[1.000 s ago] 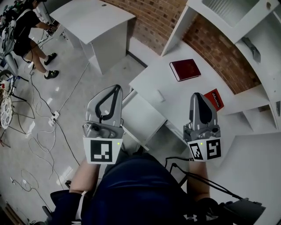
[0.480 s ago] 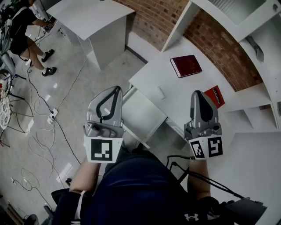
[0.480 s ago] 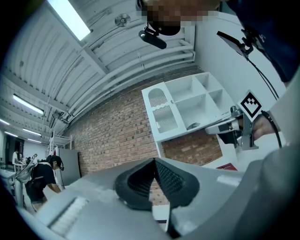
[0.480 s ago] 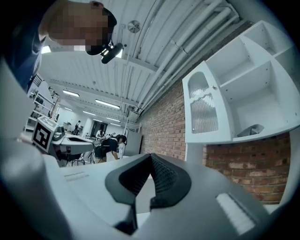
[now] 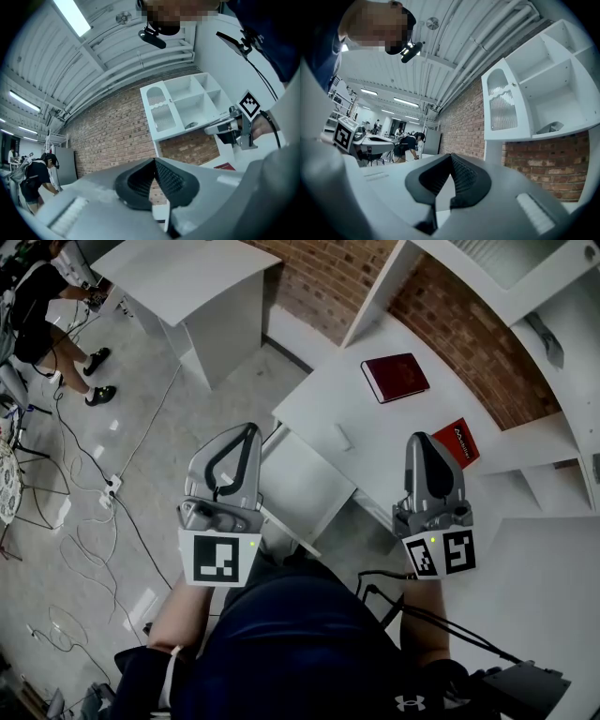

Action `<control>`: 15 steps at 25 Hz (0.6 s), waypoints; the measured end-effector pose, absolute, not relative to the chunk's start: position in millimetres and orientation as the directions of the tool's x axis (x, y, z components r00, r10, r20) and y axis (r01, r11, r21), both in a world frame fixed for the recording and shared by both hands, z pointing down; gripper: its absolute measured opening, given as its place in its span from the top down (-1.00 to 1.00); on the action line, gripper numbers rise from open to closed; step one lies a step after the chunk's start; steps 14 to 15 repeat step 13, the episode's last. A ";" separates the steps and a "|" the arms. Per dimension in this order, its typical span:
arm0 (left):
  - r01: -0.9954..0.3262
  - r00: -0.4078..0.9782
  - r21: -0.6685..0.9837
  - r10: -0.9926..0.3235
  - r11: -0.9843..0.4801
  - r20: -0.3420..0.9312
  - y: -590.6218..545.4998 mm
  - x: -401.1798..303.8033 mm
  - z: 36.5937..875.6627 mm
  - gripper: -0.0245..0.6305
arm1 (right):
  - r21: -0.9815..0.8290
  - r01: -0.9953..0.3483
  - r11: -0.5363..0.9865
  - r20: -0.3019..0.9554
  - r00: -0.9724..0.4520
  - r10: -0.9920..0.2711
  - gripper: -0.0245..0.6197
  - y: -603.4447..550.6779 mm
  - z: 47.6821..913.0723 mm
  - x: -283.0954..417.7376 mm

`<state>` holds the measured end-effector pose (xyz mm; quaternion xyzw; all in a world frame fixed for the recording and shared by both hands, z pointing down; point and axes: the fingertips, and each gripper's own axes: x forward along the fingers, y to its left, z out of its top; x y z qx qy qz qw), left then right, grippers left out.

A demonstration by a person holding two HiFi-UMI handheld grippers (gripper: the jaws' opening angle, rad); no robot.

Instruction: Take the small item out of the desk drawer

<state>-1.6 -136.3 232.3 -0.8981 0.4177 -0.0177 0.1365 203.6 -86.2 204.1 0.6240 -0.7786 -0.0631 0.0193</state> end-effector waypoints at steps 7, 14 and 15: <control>-0.733 0.664 -0.258 -0.744 -0.629 -0.075 -143.5 5.3 237.3 0.92 | 0.125 -0.971 0.206 -0.044 -0.213 -0.976 0.92 -89.3 205.8 206.1; -0.725 0.671 -0.276 -0.738 -0.631 -0.077 -148.3 9.7 239.2 0.92 | 0.130 -0.971 0.201 -0.044 -0.209 -0.977 0.92 -89.5 205.0 209.5; -0.725 0.671 -0.276 -0.738 -0.631 -0.077 -148.3 9.7 239.2 0.92 | 0.130 -0.971 0.201 -0.044 -0.209 -0.977 0.92 -89.5 205.0 209.5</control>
